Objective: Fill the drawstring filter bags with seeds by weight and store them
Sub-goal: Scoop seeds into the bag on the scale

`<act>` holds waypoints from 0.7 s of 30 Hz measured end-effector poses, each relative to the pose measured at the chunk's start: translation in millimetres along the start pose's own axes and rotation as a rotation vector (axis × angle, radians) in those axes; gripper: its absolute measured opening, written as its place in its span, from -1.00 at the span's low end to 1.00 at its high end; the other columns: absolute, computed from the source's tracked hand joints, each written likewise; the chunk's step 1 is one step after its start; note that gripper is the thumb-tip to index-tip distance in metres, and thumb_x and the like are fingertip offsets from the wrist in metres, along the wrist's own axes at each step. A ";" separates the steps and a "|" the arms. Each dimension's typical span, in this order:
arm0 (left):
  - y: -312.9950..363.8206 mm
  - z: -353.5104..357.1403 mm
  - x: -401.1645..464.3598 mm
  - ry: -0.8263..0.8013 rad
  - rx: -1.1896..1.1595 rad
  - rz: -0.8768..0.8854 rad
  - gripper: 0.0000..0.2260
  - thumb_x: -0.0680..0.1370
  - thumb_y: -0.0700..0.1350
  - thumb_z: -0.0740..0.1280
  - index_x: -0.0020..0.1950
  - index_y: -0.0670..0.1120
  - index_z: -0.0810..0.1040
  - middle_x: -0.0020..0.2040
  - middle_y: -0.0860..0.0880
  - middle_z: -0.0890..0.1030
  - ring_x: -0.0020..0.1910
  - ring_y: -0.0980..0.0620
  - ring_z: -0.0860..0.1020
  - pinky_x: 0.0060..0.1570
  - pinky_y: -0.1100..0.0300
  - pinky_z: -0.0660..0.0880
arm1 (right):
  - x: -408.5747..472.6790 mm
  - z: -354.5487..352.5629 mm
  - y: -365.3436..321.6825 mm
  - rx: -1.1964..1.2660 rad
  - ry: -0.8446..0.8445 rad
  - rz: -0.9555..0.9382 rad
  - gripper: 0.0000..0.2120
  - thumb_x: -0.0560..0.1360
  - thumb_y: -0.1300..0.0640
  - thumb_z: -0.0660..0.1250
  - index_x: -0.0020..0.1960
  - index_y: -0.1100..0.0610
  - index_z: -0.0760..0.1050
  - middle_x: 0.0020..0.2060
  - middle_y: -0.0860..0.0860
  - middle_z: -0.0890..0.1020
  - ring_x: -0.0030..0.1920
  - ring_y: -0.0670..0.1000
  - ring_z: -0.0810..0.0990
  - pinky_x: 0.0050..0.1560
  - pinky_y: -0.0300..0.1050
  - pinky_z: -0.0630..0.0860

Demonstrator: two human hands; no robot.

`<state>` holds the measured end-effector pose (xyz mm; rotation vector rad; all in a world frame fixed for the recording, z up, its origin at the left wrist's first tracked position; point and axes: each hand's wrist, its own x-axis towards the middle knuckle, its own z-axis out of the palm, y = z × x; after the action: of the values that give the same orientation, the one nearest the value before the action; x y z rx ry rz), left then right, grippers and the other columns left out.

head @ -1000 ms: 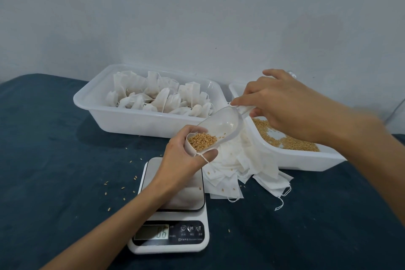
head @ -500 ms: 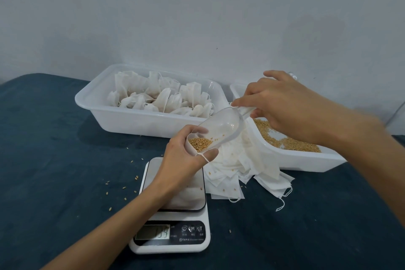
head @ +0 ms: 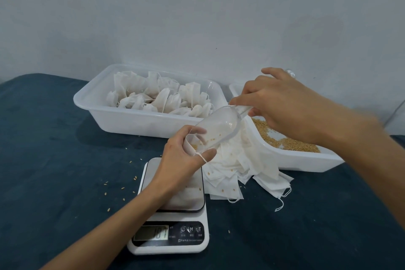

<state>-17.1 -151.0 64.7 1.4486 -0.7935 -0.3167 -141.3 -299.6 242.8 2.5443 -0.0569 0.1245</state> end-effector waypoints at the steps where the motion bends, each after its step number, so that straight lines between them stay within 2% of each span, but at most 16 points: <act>1: -0.6 -0.2 0.1 0.000 0.003 -0.002 -0.66 0.34 0.04 0.54 0.09 0.16 0.60 -0.07 0.19 0.64 -0.20 0.22 0.53 -0.14 0.32 0.41 | -0.4 -0.4 0.0 -0.004 0.001 0.001 -0.49 0.58 0.25 0.32 0.45 -0.14 0.41 0.14 -0.10 0.55 0.24 -0.01 0.48 0.55 0.05 0.05; 4: -1.9 -0.5 0.0 -0.001 0.005 -0.001 -0.66 0.34 0.03 0.54 0.09 0.15 0.60 -0.06 0.16 0.65 -0.08 0.15 0.59 -0.07 0.27 0.44 | -1.3 -1.1 -0.3 0.005 0.011 0.004 -0.49 0.58 0.26 0.32 0.45 -0.13 0.42 0.15 -0.09 0.56 0.23 -0.01 0.49 0.55 0.06 0.05; 8: -1.1 -0.5 0.5 0.003 0.025 0.007 -0.66 0.33 0.04 0.53 0.08 0.15 0.60 -0.05 0.17 0.65 0.00 0.19 0.58 -0.07 0.45 0.39 | -1.5 -0.5 -0.8 0.000 0.014 0.000 -0.47 0.56 0.28 0.34 0.44 -0.13 0.43 0.13 -0.09 0.56 0.23 -0.01 0.49 0.55 0.06 0.06; 10: -0.6 -0.6 0.4 0.007 0.022 0.009 -0.66 0.33 0.03 0.53 0.08 0.15 0.60 -0.05 0.18 0.66 0.01 0.21 0.58 -0.07 0.47 0.39 | -1.6 -0.1 -0.9 0.005 0.014 -0.001 -0.48 0.57 0.27 0.33 0.44 -0.14 0.42 0.13 -0.10 0.55 0.24 -0.01 0.48 0.55 0.06 0.06; 14: 0.6 -1.7 0.7 0.000 0.018 -0.008 -0.65 0.34 0.02 0.54 0.10 0.14 0.60 -0.03 0.21 0.65 0.07 0.21 0.59 0.03 0.31 0.44 | -1.8 0.4 0.3 0.017 0.023 -0.009 -0.46 0.56 0.29 0.33 0.45 -0.13 0.42 0.15 -0.10 0.55 0.25 -0.01 0.48 0.55 0.07 0.05; 18: 3.5 -8.0 3.7 -0.058 0.033 -0.026 -0.64 0.42 -0.08 0.61 0.14 0.14 0.60 0.02 0.22 0.64 0.13 0.27 0.57 0.07 0.27 0.39 | -2.1 3.0 1.9 0.026 0.047 -0.015 -0.47 0.54 0.29 0.36 0.44 -0.10 0.45 0.15 -0.06 0.57 0.25 0.03 0.50 0.55 0.08 0.06; 21: 6.5 -12.3 5.0 -0.089 0.030 -0.052 -0.63 0.43 -0.11 0.61 0.15 0.13 0.60 0.03 0.20 0.65 0.09 0.20 0.60 0.15 0.16 0.50 | -1.8 5.8 3.1 0.049 0.068 -0.018 -0.46 0.53 0.32 0.37 0.42 -0.09 0.48 0.12 -0.05 0.59 0.24 0.04 0.51 0.54 0.09 0.06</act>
<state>-7.3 -143.9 73.3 1.4929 -0.8357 -0.4128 -142.8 -305.4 239.5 2.5868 -0.0049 0.2074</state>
